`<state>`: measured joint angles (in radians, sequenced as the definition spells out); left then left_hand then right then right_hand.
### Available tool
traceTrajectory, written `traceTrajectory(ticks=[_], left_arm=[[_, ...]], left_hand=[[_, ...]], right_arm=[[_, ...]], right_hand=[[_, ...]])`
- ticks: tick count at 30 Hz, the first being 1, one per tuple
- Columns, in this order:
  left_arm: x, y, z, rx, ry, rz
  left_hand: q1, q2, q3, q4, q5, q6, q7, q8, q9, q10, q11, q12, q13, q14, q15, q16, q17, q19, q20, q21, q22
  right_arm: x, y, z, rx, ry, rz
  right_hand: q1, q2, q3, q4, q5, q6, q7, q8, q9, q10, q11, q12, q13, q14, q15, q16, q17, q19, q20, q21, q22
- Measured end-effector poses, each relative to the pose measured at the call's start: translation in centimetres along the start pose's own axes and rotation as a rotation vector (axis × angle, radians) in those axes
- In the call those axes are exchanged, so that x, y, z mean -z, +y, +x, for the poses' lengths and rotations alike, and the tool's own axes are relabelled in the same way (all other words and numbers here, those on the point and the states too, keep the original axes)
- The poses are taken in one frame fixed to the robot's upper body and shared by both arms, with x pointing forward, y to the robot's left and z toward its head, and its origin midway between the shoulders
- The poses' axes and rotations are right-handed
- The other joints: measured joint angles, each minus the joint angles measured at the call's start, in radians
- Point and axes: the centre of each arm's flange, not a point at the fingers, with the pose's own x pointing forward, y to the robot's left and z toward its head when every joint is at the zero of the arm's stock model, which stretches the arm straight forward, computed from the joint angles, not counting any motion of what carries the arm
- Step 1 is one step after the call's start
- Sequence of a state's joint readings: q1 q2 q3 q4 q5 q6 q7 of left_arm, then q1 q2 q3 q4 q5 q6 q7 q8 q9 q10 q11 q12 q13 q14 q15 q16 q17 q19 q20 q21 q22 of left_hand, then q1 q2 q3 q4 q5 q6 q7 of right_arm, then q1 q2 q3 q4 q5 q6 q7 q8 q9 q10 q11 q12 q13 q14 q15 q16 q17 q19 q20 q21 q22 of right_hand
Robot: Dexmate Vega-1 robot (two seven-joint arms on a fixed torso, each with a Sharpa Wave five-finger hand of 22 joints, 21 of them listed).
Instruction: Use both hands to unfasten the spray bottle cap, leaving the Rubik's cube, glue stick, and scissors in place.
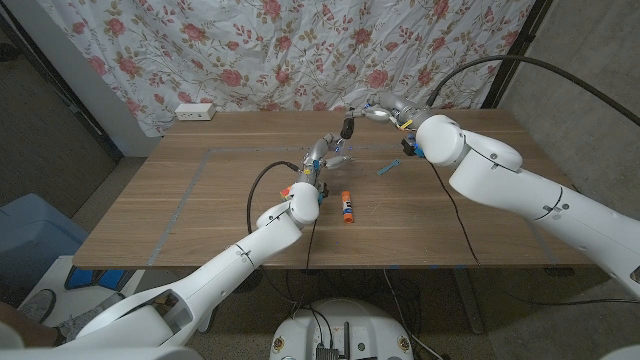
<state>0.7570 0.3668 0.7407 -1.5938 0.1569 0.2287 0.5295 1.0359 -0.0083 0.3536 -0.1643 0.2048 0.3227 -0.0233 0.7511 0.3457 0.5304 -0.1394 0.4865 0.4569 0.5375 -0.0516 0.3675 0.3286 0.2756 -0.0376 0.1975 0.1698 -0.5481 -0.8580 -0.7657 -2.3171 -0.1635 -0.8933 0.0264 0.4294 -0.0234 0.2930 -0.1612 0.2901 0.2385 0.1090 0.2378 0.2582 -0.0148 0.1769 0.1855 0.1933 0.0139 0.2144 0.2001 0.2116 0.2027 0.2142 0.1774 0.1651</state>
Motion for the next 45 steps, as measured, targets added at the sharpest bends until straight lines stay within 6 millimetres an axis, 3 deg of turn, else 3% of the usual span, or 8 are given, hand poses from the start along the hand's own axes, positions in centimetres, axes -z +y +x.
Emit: traceTrajectory(ticks=[29,32,45], left_arm=[[-0.4,-0.5,-0.7,0.01,0.001,0.023],[-0.4,-0.5,-0.8,0.01,0.001,0.026],[-0.3,-0.6,-0.9,0.02,-0.006,0.023]], left_hand=[[-0.009,0.009,-0.003,-0.003,0.007,-0.002,-0.002,0.011,0.0,0.0,0.0,0.002,0.005,0.002,0.002,-0.007,-0.009,0.0,0.0,0.0,0.0],[-0.009,0.009,-0.003,-0.003,0.007,-0.003,-0.004,0.014,0.0,0.0,0.0,0.002,0.005,0.002,0.002,-0.007,-0.009,0.0,0.0,0.0,0.0],[-0.009,0.009,-0.004,-0.004,0.007,-0.003,-0.003,0.02,0.0,0.0,0.0,0.002,0.004,0.011,0.0,-0.015,-0.009,0.0,0.0,0.0,0.0]], right_arm=[[-1.2,1.5,0.8,-0.038,0.071,-0.072],[-1.6,2.0,0.8,-0.044,0.07,-0.082],[-2.1,2.2,0.9,-0.044,0.093,-0.117]], right_hand=[[0.005,-0.006,0.01,-0.004,0.01,-0.018,0.007,-0.003,0.005,-0.016,-0.002,0.0,0.0,-0.011,0.0,0.0,0.0,-0.007,-0.007,0.0,0.0],[0.02,-0.02,0.011,-0.005,0.01,-0.018,0.007,-0.003,0.005,-0.016,-0.002,0.0,0.0,-0.011,0.0,0.0,0.0,-0.007,-0.007,0.0,0.0],[0.042,0.002,0.025,-0.008,0.018,-0.017,0.007,-0.003,0.009,-0.016,-0.002,0.0,0.0,-0.01,0.0,0.0,0.0,-0.007,-0.007,0.0,0.0]])
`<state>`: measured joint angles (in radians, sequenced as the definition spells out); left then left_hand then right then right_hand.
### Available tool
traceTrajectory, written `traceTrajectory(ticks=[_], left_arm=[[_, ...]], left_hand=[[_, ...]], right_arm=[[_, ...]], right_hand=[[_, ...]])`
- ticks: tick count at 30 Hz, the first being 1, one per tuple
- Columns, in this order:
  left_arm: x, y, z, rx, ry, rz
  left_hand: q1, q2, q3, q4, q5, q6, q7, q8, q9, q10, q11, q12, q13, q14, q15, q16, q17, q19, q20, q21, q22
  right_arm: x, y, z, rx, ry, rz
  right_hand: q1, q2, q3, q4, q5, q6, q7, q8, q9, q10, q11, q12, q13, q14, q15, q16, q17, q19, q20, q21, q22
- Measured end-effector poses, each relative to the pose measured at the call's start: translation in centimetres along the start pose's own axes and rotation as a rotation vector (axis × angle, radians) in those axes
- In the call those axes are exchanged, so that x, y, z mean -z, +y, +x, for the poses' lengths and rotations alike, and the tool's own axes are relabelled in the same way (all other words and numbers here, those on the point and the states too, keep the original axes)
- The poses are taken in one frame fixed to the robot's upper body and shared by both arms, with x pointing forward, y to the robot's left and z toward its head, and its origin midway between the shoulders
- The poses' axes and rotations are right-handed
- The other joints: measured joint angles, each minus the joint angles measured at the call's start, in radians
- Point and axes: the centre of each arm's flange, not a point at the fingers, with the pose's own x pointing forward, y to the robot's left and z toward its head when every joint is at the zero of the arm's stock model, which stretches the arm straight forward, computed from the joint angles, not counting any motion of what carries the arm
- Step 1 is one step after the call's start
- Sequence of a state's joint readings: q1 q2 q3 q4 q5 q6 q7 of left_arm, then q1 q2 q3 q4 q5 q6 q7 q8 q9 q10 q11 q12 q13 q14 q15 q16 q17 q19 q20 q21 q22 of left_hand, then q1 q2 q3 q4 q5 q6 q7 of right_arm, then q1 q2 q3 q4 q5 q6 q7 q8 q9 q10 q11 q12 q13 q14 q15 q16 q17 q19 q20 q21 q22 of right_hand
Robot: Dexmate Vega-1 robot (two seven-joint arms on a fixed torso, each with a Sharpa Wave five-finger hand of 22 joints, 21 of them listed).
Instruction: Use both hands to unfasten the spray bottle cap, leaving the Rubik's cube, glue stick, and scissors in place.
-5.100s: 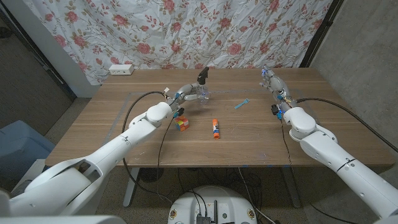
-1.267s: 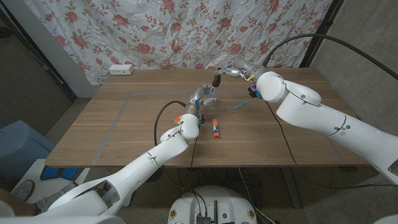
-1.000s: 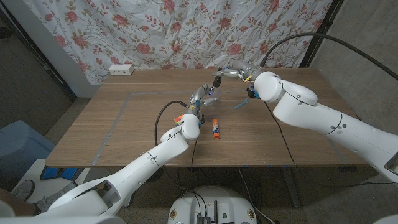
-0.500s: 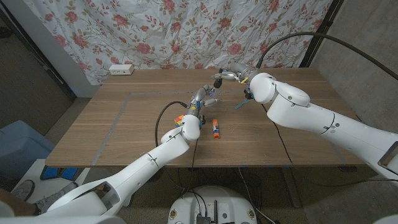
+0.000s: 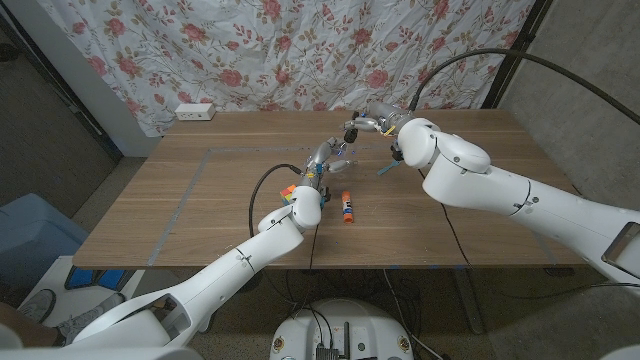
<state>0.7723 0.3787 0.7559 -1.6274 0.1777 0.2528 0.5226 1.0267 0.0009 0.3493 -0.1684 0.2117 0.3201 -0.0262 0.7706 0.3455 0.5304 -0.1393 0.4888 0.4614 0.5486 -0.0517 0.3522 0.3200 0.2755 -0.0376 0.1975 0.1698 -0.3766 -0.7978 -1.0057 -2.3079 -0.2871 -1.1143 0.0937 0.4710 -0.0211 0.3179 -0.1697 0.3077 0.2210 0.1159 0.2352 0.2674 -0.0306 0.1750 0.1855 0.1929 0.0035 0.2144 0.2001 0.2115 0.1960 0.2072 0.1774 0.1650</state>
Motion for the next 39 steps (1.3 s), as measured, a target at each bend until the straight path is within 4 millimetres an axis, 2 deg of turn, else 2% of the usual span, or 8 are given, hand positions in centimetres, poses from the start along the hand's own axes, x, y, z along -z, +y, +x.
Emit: traceTrajectory(ticks=[7,14,16,21,26,34,37,39], left_arm=[[0.1,-0.1,0.2,0.007,-0.002,-0.003],[0.2,-0.1,0.3,0.01,-0.003,-0.005],[0.2,-0.1,0.3,0.01,-0.003,-0.005],[0.2,-0.2,0.3,0.012,-0.001,-0.007],[0.3,-0.3,0.3,0.014,0.001,-0.009],[0.4,-0.3,0.4,0.018,0.002,-0.013],[0.4,-0.4,0.4,0.019,0.003,-0.013],[0.4,-0.4,0.5,0.022,0.003,-0.014]], left_hand=[[0.0,0.0,0.002,0.002,0.0,0.003,0.003,0.003,0.0,0.004,0.004,0.003,0.004,0.0,0.0,0.0,-0.005,0.0,0.0,0.0,0.0],[0.0,0.0,0.002,0.002,0.0,0.004,0.004,0.003,0.0,0.004,0.004,0.003,0.005,0.0,0.0,0.0,-0.004,0.0,0.0,0.0,0.0],[0.0,0.0,0.002,0.002,0.0,0.004,0.004,0.008,0.0,0.004,0.004,0.003,0.005,0.0,0.0,0.0,-0.002,0.0,0.0,0.0,0.0],[0.0,0.0,0.002,0.002,0.0,0.007,0.0,0.011,0.0,0.004,0.004,0.003,0.005,0.0,0.0,0.0,-0.001,0.0,0.0,0.0,0.0],[0.0,0.0,0.002,0.002,0.0,0.007,0.0,0.011,0.0,0.004,0.004,0.003,0.005,0.0,0.0,-0.005,-0.005,0.0,0.0,0.0,0.0],[0.0,0.0,0.002,0.001,0.0,0.007,0.0,0.018,-0.003,0.004,0.004,0.003,0.005,0.0,0.0,-0.005,-0.002,0.0,0.0,0.0,0.0],[0.0,0.0,0.001,0.001,0.0,0.007,0.0,0.018,-0.003,0.004,0.004,0.003,0.005,0.0,0.0,-0.005,-0.002,0.0,0.0,0.0,0.0],[0.0,0.0,0.001,0.001,0.0,0.007,0.0,0.018,-0.004,0.004,0.004,0.003,0.005,0.0,0.0,-0.005,-0.002,0.0,0.0,0.0,0.0]], right_arm=[[0.1,0.0,0.1,-0.009,0.019,-0.016],[0.4,0.1,0.4,-0.013,0.029,-0.024],[0.4,0.2,0.5,-0.013,0.032,-0.024],[0.5,0.5,0.7,-0.017,0.034,-0.024],[0.4,0.6,0.9,-0.015,0.034,-0.02],[0.4,0.7,1.1,-0.012,0.035,-0.015],[0.4,0.7,1.1,-0.013,0.035,-0.013],[0.5,0.6,1.1,-0.013,0.036,-0.011]], right_hand=[[0.009,0.009,0.009,-0.003,0.002,0.0,0.0,0.0,0.0,0.0,0.0,0.006,0.0,0.0,0.0,0.0,0.0,0.0,0.0,0.004,0.0],[0.052,0.028,0.031,-0.011,0.015,0.011,-0.011,0.013,0.005,0.0,0.0,0.011,0.0,0.0,0.0,0.004,0.0,0.0,0.0,0.008,0.0],[0.066,0.015,0.032,-0.009,0.015,0.015,-0.015,0.016,0.008,0.004,-0.004,0.011,0.0,0.0,0.0,0.004,0.0,0.004,-0.004,0.008,0.0],[0.092,0.03,0.046,-0.012,0.015,0.022,-0.022,0.023,0.009,0.004,-0.004,0.011,0.0,0.004,-0.004,0.004,0.0,0.008,0.0,0.008,0.0],[0.141,0.035,0.066,-0.016,0.022,0.037,-0.063,0.035,0.016,0.009,-0.009,0.011,0.0,0.008,0.0,0.004,-0.002,0.02,0.002,0.008,0.0],[0.165,0.028,0.075,-0.016,0.021,0.043,-0.069,0.039,0.019,0.015,-0.014,0.015,0.0,0.015,-0.007,0.004,-0.002,0.022,0.0,0.008,0.0],[0.186,0.025,0.08,-0.016,0.021,0.051,-0.076,0.047,0.019,0.015,-0.014,0.015,0.0,0.015,-0.007,0.004,-0.002,0.026,-0.004,0.012,0.0],[0.197,0.036,0.082,-0.016,0.021,0.063,-0.092,0.051,0.023,0.015,-0.014,0.015,0.0,0.016,-0.006,0.004,-0.002,0.029,0.0,0.012,0.0]])
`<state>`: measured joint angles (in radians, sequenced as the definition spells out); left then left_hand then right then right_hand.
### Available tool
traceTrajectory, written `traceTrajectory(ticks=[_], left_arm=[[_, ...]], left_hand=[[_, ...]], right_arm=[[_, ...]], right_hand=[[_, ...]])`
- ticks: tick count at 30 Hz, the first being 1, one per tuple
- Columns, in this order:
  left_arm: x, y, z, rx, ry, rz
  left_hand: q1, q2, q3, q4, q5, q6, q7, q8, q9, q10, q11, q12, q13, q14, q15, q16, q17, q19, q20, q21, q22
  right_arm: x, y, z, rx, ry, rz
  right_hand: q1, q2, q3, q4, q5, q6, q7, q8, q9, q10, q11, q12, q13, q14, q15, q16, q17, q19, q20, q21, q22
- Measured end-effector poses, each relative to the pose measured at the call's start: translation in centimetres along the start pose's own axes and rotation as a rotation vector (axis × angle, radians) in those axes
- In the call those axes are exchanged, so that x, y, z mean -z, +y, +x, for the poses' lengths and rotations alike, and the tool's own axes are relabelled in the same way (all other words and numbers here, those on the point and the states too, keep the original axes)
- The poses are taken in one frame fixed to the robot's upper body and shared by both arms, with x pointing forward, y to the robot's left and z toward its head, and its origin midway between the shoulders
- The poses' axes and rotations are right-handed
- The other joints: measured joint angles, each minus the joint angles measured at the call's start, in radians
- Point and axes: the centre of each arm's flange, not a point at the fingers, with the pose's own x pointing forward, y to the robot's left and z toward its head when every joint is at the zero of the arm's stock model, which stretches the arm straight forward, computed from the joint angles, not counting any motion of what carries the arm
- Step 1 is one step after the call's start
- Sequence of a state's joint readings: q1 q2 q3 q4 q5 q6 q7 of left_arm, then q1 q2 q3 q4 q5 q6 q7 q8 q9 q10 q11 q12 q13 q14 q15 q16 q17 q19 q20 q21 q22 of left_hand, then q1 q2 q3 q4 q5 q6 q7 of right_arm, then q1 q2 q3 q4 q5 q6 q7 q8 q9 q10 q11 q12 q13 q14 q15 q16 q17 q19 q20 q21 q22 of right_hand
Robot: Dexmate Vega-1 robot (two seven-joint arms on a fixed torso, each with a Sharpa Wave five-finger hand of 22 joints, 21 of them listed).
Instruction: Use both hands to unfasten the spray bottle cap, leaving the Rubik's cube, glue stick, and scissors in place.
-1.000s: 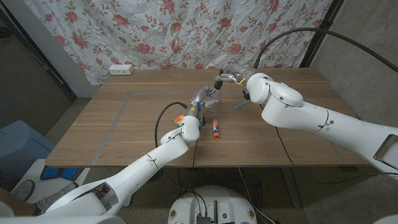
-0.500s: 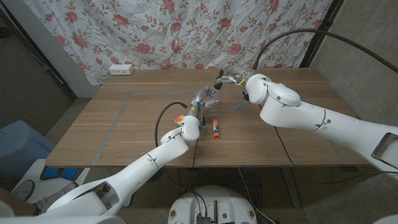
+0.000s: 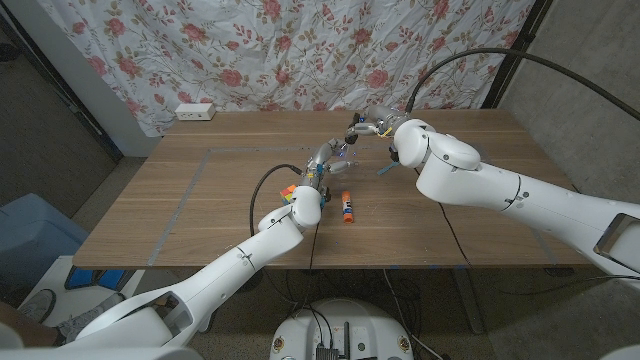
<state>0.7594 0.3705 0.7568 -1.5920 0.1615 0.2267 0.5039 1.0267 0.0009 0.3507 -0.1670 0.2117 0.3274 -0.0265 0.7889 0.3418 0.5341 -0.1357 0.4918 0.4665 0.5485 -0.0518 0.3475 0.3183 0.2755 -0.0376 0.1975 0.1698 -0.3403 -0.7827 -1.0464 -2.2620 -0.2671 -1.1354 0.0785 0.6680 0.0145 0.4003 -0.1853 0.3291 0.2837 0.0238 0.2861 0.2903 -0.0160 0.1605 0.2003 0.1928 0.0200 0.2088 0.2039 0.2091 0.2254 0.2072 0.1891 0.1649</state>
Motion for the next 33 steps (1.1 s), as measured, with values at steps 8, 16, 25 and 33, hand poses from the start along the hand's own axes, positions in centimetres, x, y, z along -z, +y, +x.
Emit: traceTrajectory(ticks=[8,16,25,33], left_arm=[[-0.05,-0.1,0.17,0.007,-0.002,-0.001],[-0.02,-0.19,0.29,0.015,-0.001,-0.002],[0.01,-0.39,0.46,0.026,-0.003,-0.004],[0.05,-0.6,0.54,0.036,-0.004,-0.008]], left_hand=[[0.0,0.0,0.0,0.0,0.0,0.0,0.0,0.0,0.0,0.0,0.0,0.0,0.0,0.0,0.0,-0.004,0.0,0.0,0.0,0.0,0.0],[0.0,0.0,0.0,0.0,0.0,0.0,0.0,0.008,-0.001,0.0,0.0,0.0,0.0,0.0,0.0,-0.004,0.0,0.0,0.0,0.0,0.0],[0.0,0.0,-0.001,-0.001,0.008,0.0,0.0,0.009,-0.003,0.0,0.0,-0.004,0.0,0.0,0.0,-0.008,0.0,0.0,0.0,0.0,0.0],[0.0,0.0,0.0,0.0,0.008,0.0,0.0,0.009,-0.008,0.0,0.0,-0.005,0.005,0.0,0.0,-0.008,0.0,0.0,0.0,0.0,0.0]], right_arm=[[0.23,-0.44,0.0,0.0,0.003,0.01],[0.5,-0.64,-0.01,-0.005,0.006,0.027],[0.7,-0.74,0.01,-0.014,-0.004,0.057],[0.95,-0.75,0.1,-0.022,-0.009,0.081]], right_hand=[[0.032,-0.01,0.01,0.0,0.0,0.02,-0.048,0.014,0.005,0.007,-0.007,0.0,0.0,0.004,0.004,0.008,0.0,0.014,0.0,0.0,0.0],[0.066,-0.008,0.022,0.003,0.004,0.043,-0.071,0.029,0.006,0.013,-0.013,0.0,0.0,0.004,0.004,0.008,0.0,0.014,0.0,0.0,0.0],[0.117,-0.006,0.034,0.002,0.01,0.098,-0.117,0.058,0.012,0.027,-0.027,0.0,0.0,0.014,0.004,0.008,0.0,0.027,0.002,0.0,0.0],[0.15,0.003,0.041,0.001,0.012,0.119,-0.14,0.062,0.015,0.038,-0.038,0.0,0.0,0.02,-0.002,0.008,0.0,0.034,-0.005,0.0,0.0]])
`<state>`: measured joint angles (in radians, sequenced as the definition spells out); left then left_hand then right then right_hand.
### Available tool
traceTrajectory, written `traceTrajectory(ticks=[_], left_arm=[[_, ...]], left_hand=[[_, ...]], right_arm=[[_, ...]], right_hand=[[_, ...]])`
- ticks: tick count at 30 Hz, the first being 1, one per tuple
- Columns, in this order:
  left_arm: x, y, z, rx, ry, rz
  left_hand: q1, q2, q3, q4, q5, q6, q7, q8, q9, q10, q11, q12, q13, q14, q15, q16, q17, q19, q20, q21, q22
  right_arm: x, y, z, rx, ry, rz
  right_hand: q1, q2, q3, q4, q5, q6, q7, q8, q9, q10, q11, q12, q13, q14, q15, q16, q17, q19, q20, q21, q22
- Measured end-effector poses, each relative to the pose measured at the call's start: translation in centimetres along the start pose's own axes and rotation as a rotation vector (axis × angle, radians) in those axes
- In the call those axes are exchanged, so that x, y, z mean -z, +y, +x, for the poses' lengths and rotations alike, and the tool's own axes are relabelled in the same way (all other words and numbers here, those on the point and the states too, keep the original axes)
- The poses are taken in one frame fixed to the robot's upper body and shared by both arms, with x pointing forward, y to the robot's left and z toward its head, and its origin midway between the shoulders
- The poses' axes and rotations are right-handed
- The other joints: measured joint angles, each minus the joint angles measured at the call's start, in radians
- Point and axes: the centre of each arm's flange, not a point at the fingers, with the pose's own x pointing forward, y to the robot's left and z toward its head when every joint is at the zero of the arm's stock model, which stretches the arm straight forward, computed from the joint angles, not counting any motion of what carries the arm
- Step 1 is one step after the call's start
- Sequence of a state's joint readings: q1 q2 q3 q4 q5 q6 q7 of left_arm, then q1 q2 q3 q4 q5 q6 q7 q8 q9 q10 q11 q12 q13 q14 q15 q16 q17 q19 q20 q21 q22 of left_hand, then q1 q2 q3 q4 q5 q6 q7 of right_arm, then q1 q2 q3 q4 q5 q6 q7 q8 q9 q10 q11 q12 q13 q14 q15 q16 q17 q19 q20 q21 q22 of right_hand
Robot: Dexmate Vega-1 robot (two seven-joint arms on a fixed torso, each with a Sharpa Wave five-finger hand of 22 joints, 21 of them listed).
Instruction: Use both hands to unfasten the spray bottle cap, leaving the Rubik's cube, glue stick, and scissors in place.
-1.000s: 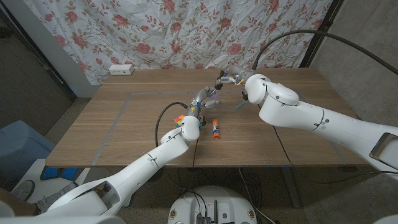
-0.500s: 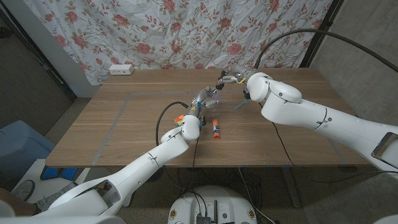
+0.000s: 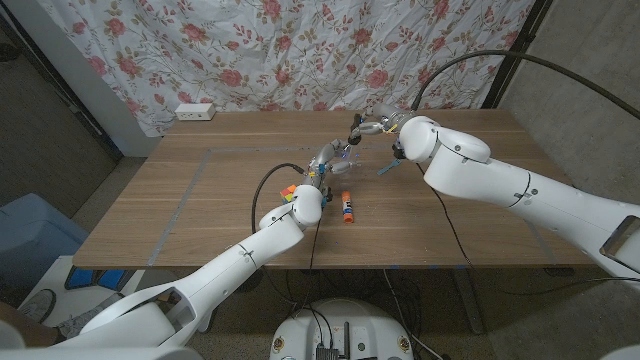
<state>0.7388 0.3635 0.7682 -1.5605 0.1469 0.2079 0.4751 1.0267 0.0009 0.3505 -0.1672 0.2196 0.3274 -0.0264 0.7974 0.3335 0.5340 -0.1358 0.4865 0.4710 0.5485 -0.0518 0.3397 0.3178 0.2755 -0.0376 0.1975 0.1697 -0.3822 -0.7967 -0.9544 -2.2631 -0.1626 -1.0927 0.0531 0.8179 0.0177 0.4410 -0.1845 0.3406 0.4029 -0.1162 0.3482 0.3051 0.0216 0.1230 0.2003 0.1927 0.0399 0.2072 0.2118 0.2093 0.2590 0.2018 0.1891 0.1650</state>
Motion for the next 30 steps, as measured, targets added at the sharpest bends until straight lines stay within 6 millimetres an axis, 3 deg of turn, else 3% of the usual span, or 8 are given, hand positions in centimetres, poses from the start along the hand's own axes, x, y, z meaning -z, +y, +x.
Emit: traceTrajectory(ticks=[4,12,19,30], left_arm=[[0.0,-0.1,0.1,0.006,-0.003,-0.001],[-0.1,-0.4,0.3,0.02,-0.01,-0.003],[-0.2,-0.5,0.4,0.031,-0.015,-0.003],[-0.2,-0.7,0.6,0.045,-0.02,-0.001]], left_hand=[[0.0,0.0,0.0,0.0,0.0,0.0,0.0,0.0,-0.001,0.0,0.0,-0.001,0.0,0.0,0.0,0.0,0.0,0.0,0.0,0.0,0.0],[0.0,0.0,0.0,0.0,0.0,0.0,0.0,-0.001,-0.005,0.0,0.0,-0.004,0.0,0.0,0.0,0.0,0.0,0.0,0.0,0.0,0.0],[0.0,0.0,0.0,0.0,0.0,0.0,0.0,-0.001,-0.009,0.0,0.0,-0.005,0.0,0.003,-0.003,0.0,0.002,0.0,0.0,0.0,0.0],[0.0,0.0,0.0,0.0,0.0,0.0,0.0,0.003,-0.014,0.004,0.004,-0.002,0.0,0.005,-0.005,0.0,0.005,0.0,0.0,0.0,0.0]], right_arm=[[0.1,-0.1,0.1,-0.002,-0.004,0.011],[0.4,-0.2,0.2,-0.009,-0.015,0.038],[0.8,-0.5,0.3,-0.009,-0.023,0.066],[1.1,-0.8,0.3,-0.022,-0.048,0.113]], right_hand=[[0.024,-0.003,0.008,0.0,0.004,0.008,-0.026,0.008,-0.001,0.007,-0.007,0.0,0.0,0.009,0.001,0.0,0.0,0.007,0.007,0.0,0.0],[0.06,0.027,0.022,0.003,0.006,0.034,-0.056,0.015,-0.002,0.021,-0.029,0.0,0.0,0.012,-0.013,0.005,0.002,0.018,0.004,0.0,0.0],[0.101,0.04,0.034,-0.002,0.008,0.054,-0.075,0.027,0.002,0.028,-0.036,0.0,0.0,0.019,-0.02,0.008,0.003,0.022,0.0,0.0,-0.001],[0.153,0.035,0.04,-0.007,0.015,0.093,-0.092,0.045,-0.004,0.044,-0.052,0.0,0.0,0.023,-0.023,0.008,0.002,0.032,0.004,0.0,-0.002]])
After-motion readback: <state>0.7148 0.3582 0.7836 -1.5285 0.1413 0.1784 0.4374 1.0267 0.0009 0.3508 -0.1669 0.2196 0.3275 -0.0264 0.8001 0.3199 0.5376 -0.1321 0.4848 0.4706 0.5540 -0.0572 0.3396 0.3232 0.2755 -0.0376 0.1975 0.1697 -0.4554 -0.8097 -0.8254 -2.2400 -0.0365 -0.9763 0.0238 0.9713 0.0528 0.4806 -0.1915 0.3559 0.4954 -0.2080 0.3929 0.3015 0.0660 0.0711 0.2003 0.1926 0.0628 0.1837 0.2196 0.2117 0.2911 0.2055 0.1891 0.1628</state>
